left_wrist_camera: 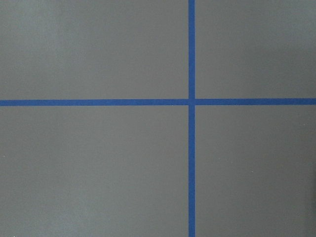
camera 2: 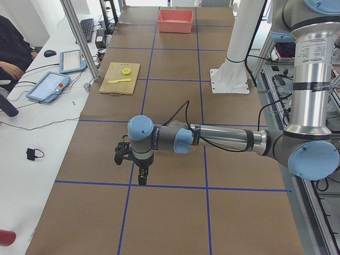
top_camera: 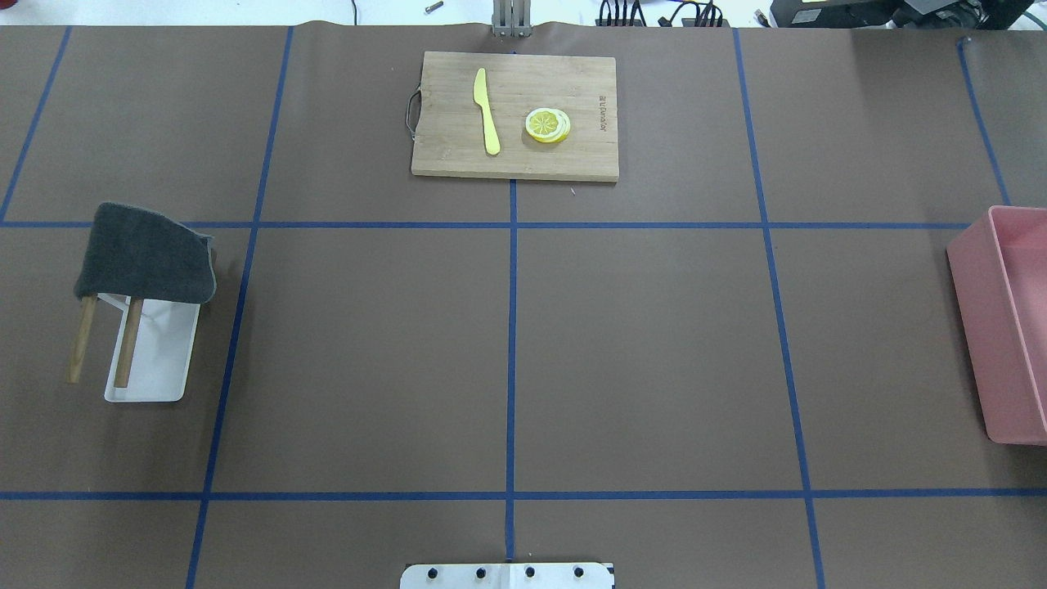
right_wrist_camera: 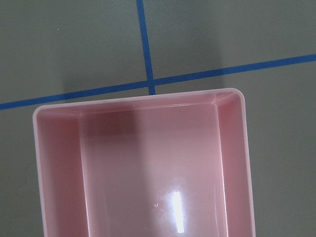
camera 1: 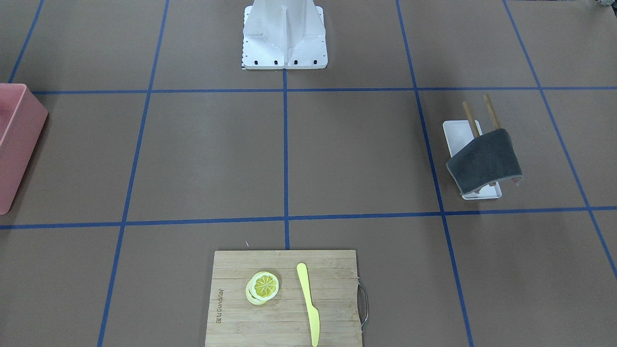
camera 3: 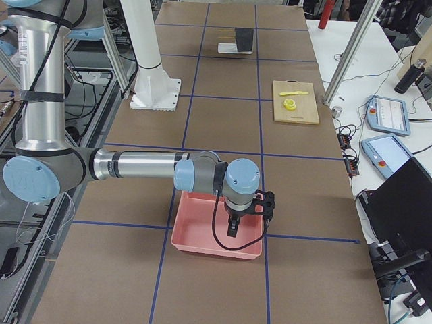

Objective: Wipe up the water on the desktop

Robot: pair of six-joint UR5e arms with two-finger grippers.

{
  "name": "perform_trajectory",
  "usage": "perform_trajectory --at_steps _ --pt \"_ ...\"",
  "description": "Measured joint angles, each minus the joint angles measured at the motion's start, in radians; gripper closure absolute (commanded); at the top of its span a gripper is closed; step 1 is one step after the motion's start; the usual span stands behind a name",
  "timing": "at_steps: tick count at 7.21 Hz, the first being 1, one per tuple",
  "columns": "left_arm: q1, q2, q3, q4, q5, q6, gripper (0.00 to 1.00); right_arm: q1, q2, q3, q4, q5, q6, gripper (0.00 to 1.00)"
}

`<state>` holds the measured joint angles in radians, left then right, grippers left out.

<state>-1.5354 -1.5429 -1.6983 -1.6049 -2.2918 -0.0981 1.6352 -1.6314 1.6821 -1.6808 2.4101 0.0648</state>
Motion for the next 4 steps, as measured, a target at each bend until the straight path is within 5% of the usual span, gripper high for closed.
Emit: perform_trajectory --at_steps 4 --pt "0.005 -0.025 -0.064 -0.001 -0.017 -0.047 0.02 0.000 -0.001 -0.001 0.001 -0.008 0.000 0.00"
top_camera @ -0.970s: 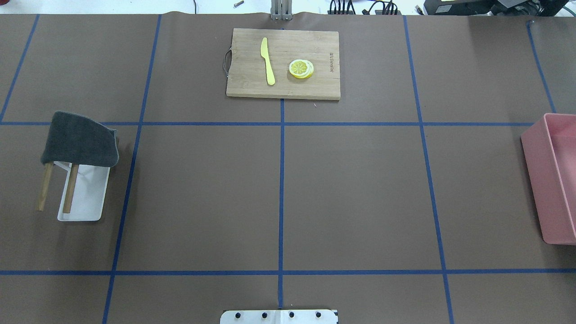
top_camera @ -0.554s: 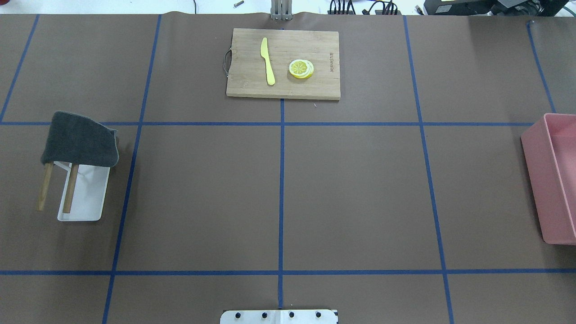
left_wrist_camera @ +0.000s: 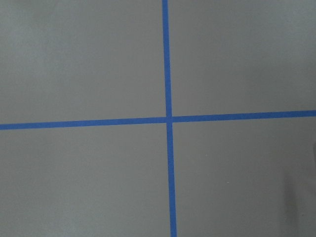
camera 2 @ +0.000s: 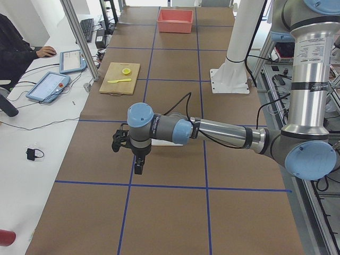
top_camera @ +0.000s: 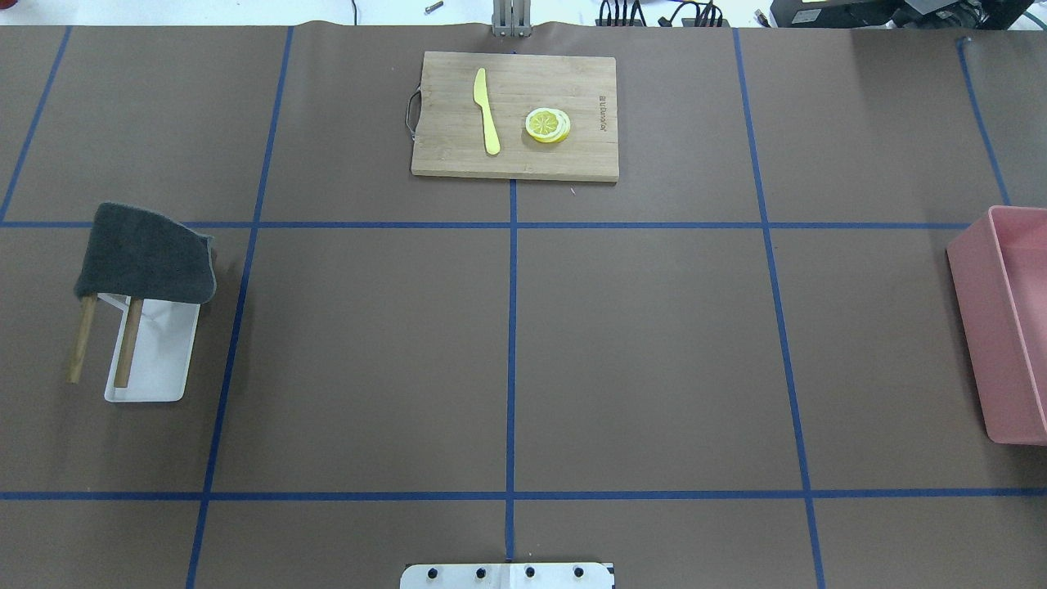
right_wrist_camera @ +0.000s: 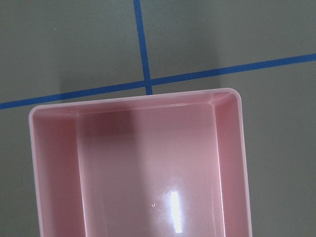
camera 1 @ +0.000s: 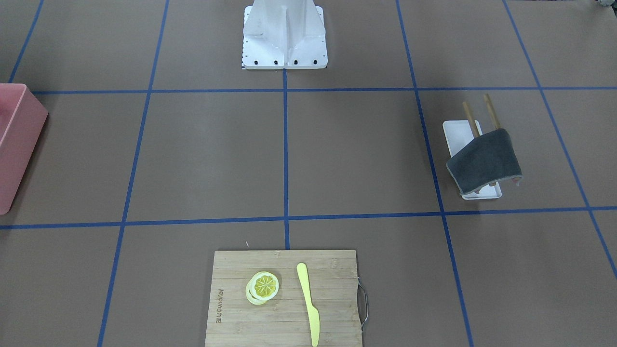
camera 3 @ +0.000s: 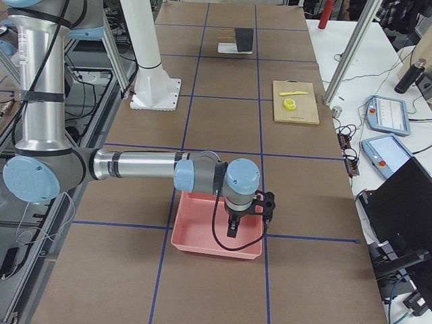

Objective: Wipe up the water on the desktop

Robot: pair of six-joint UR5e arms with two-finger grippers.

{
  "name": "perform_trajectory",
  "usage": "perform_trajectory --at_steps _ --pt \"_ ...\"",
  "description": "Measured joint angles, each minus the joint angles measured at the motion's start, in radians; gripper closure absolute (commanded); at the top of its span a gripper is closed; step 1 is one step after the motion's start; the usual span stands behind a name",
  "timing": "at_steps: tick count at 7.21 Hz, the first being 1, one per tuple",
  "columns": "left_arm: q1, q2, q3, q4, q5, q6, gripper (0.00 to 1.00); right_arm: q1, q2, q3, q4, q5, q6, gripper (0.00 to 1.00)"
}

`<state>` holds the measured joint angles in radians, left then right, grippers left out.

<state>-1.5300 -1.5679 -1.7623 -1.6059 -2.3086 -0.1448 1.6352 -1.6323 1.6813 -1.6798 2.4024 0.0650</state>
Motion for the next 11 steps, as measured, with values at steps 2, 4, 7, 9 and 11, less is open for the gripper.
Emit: perform_trajectory --at_steps 2,4,7,9,11 --pt "0.010 -0.042 -0.026 -0.002 -0.063 -0.134 0.02 0.000 -0.005 0.002 0.001 0.004 -0.002 0.00" --pt "0.070 -0.074 -0.035 -0.037 -0.118 -0.316 0.02 0.000 -0.007 0.012 0.001 0.004 -0.007 0.00" --pt "0.208 -0.074 -0.032 -0.231 -0.126 -0.615 0.02 -0.017 0.010 0.027 0.002 -0.009 -0.002 0.00" --pt "0.302 -0.080 -0.017 -0.339 -0.126 -0.750 0.02 -0.018 0.011 0.027 0.006 -0.023 0.003 0.00" --pt "0.343 -0.081 0.008 -0.371 -0.126 -0.782 0.14 -0.018 0.004 0.023 0.010 -0.031 0.004 0.00"
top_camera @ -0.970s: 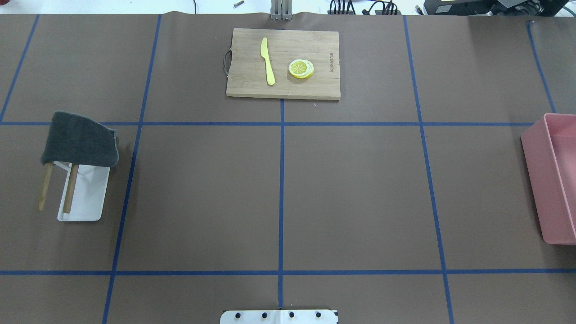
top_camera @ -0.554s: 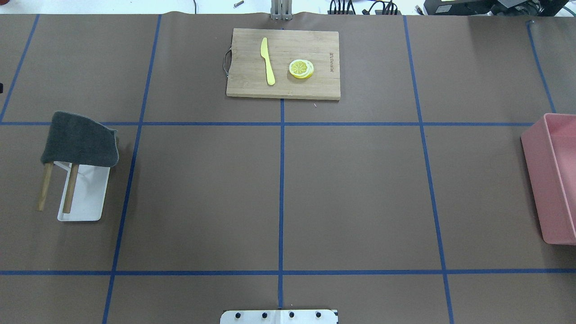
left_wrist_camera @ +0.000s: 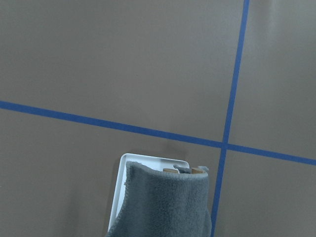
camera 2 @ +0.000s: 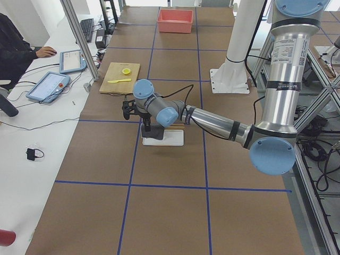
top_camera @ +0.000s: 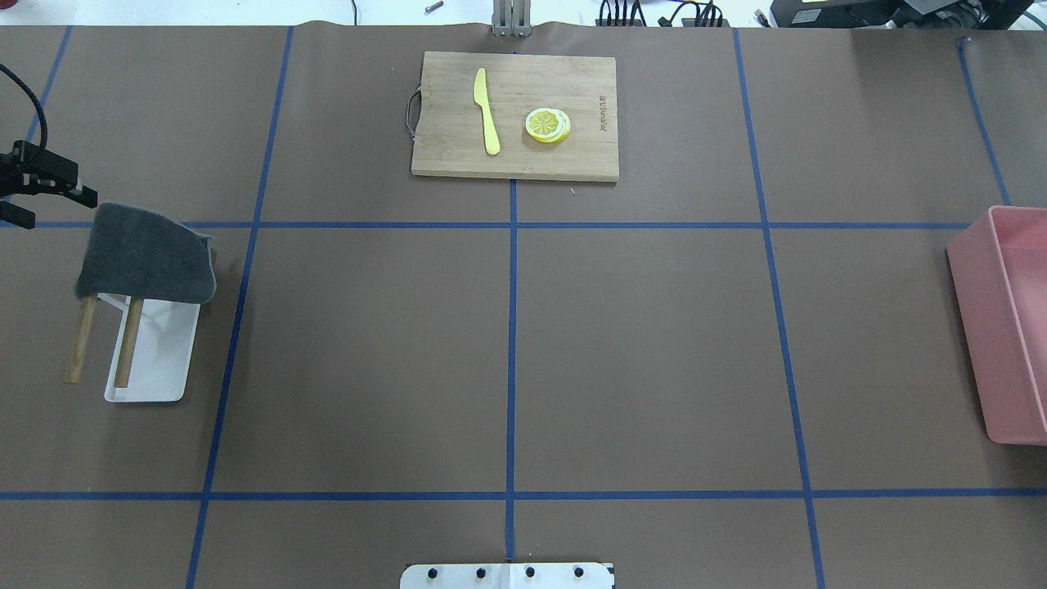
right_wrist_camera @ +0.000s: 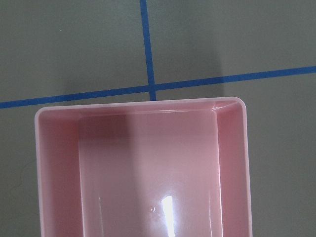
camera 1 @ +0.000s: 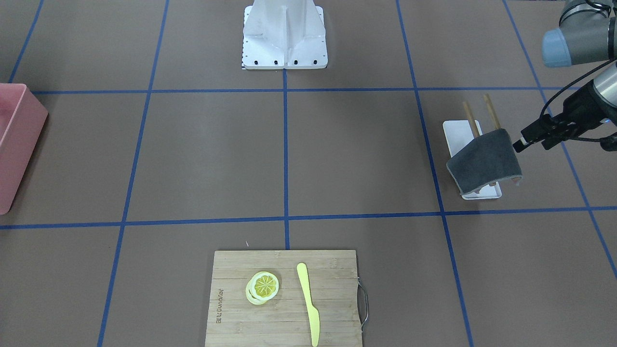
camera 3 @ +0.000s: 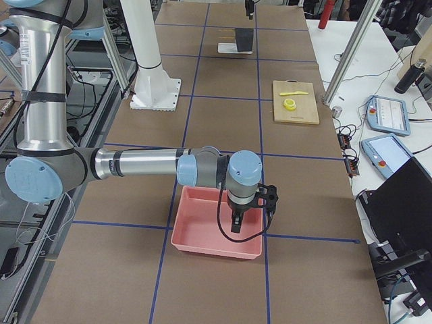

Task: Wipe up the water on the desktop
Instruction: 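Reach the left gripper down to the grey towel on the white rack and grasp it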

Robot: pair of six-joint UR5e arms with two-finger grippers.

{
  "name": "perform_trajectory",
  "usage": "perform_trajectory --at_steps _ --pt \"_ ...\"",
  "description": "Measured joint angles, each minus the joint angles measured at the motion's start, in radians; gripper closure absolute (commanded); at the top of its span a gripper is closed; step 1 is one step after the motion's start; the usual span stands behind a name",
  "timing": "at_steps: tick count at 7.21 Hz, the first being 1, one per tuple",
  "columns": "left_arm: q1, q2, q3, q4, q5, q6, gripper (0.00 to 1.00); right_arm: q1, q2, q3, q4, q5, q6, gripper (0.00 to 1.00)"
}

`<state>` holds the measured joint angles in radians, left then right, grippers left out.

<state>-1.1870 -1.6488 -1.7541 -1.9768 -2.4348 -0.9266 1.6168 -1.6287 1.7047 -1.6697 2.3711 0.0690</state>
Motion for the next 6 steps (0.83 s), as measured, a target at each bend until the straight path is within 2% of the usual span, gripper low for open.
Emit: perform_trajectory --at_steps 3,4,6 --pt "0.038 0.000 0.023 -0.005 0.000 -0.003 0.15 0.000 0.007 0.001 -0.006 0.004 0.003 0.00" --pt "0.051 0.000 0.030 -0.005 0.000 -0.001 0.20 -0.001 0.010 0.002 -0.008 0.007 0.004 0.00" --pt "0.062 0.002 0.044 -0.008 0.000 0.003 0.42 0.000 0.015 0.004 -0.010 0.009 0.010 0.00"
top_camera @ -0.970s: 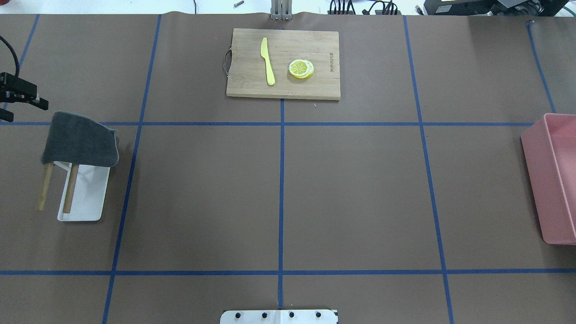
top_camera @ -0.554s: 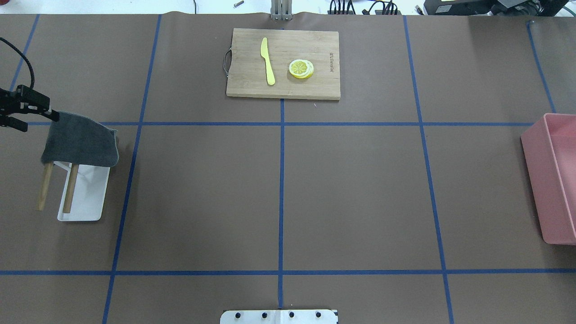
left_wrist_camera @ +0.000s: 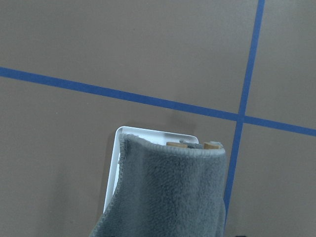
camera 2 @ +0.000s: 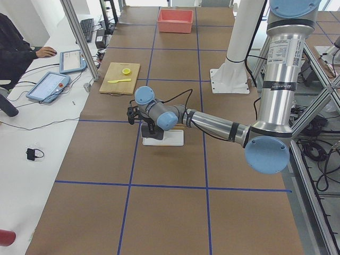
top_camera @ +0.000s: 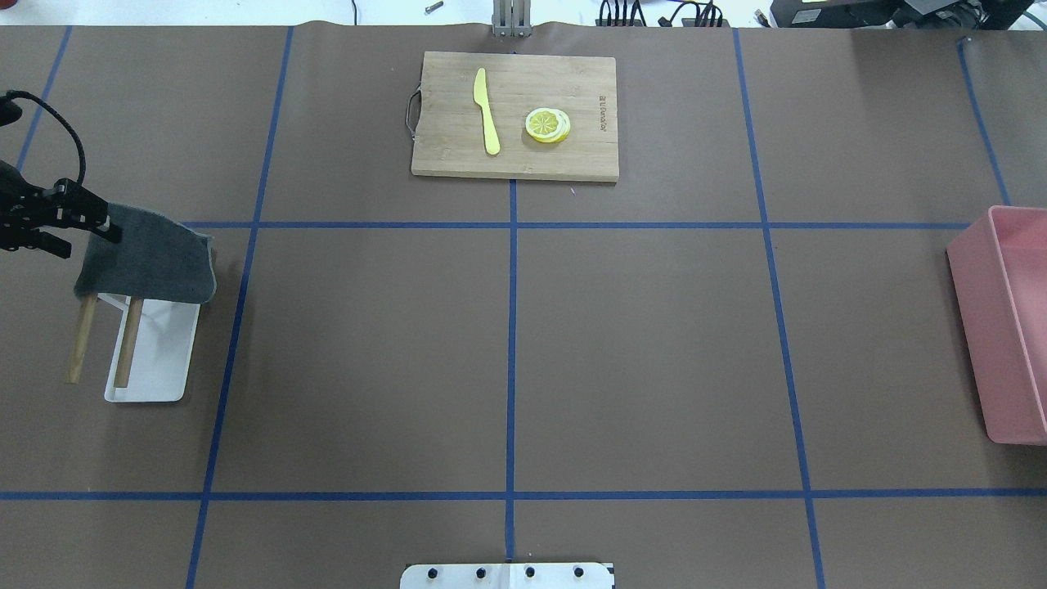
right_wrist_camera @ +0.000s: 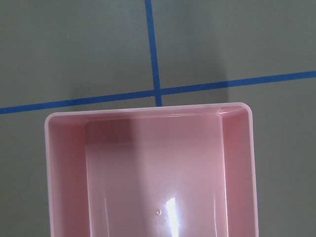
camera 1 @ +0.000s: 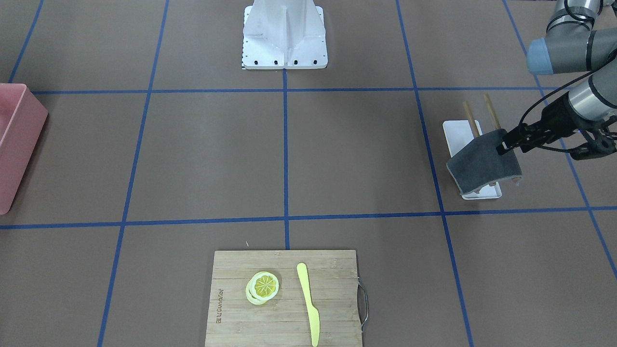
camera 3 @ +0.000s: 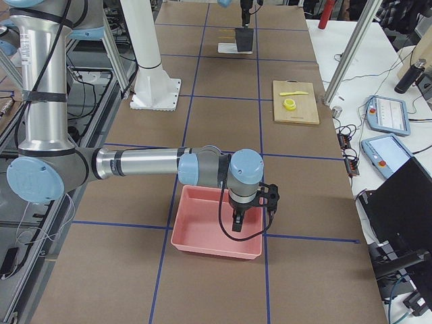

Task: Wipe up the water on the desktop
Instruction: 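Reach the left gripper down to the grey towel on the white rack and grasp it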

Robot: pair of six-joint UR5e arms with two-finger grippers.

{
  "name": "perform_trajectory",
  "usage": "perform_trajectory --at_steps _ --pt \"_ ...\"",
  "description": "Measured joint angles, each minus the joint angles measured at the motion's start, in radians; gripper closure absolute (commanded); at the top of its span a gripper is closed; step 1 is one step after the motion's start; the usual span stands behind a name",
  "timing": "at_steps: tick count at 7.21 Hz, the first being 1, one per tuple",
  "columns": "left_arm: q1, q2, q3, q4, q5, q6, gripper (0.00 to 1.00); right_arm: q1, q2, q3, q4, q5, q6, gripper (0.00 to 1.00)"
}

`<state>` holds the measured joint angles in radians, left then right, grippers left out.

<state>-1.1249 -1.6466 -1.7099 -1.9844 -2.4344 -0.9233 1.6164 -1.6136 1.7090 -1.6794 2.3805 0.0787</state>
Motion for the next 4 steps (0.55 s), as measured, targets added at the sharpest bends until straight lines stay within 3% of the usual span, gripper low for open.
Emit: perform_trajectory --at_steps 4 --pt "0.002 0.008 0.000 -0.004 0.000 0.001 0.93 0.000 0.002 0.004 0.000 0.008 0.003 0.00"
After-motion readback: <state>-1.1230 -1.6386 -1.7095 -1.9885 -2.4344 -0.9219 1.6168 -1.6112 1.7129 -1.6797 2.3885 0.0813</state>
